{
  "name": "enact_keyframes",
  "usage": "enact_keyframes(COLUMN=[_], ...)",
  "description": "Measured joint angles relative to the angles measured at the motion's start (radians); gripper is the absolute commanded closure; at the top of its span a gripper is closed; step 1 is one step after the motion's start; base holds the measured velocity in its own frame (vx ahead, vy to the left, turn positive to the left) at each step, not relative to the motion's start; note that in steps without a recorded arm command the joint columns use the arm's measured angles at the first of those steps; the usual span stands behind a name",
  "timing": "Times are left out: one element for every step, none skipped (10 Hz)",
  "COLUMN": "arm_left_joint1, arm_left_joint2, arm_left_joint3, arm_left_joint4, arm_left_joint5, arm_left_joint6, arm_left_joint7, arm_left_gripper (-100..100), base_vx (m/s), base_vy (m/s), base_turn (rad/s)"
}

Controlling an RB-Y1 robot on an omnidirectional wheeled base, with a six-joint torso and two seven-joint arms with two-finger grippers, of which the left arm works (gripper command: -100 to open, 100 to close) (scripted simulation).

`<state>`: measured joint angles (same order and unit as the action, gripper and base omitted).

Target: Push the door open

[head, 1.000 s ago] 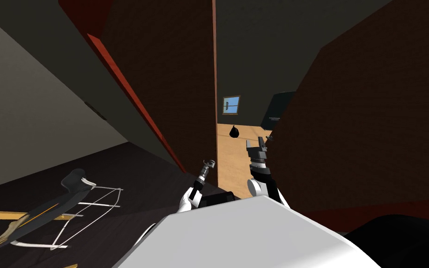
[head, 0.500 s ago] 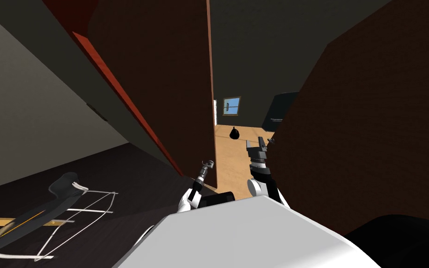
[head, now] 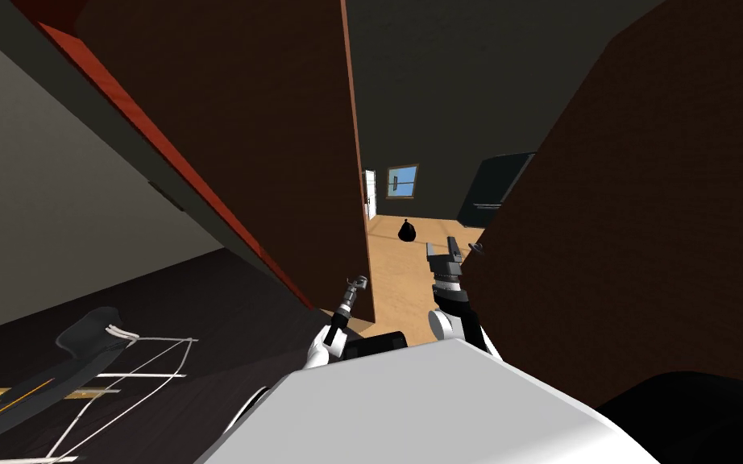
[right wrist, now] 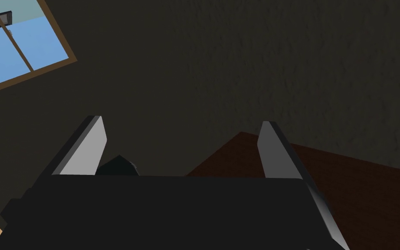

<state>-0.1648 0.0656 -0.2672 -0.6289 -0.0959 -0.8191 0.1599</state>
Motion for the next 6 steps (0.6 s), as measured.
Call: enact_keyframes(arm_left_joint1=[0.023, 0.019, 0.014, 0.012, -0.004, -0.017], arm_left_joint2=[0.004, 0.007, 0.004, 0.005, 0.003, 0.001], arm_left_joint3=[0.006, 0.018, 0.031, 0.044, 0.059, 0.07], arm_left_joint4=[-0.04, -0.03, -0.014, -0.006, 0.026, 0.042], arm_left_joint5=[0.002, 0.009, 0.015, 0.021, 0.029, 0.034], arm_left_joint6=[0.026, 0.027, 0.021, 0.016, 0.0, -0.01], arm_left_joint7=[-0.002, -0.007, -0.014, -0.02, -0.027, -0.033], arm_left_gripper=[100, 100, 100, 100, 100, 100], base_vx=[0.114, 0.123, 0.154, 0.157, 0.092, 0.03], base_vy=[-0.137, -0.13, -0.133, -0.15, -0.088, -0.014], base_turn=[0.1, 0.05, 0.066, 0.068, 0.023, -0.024])
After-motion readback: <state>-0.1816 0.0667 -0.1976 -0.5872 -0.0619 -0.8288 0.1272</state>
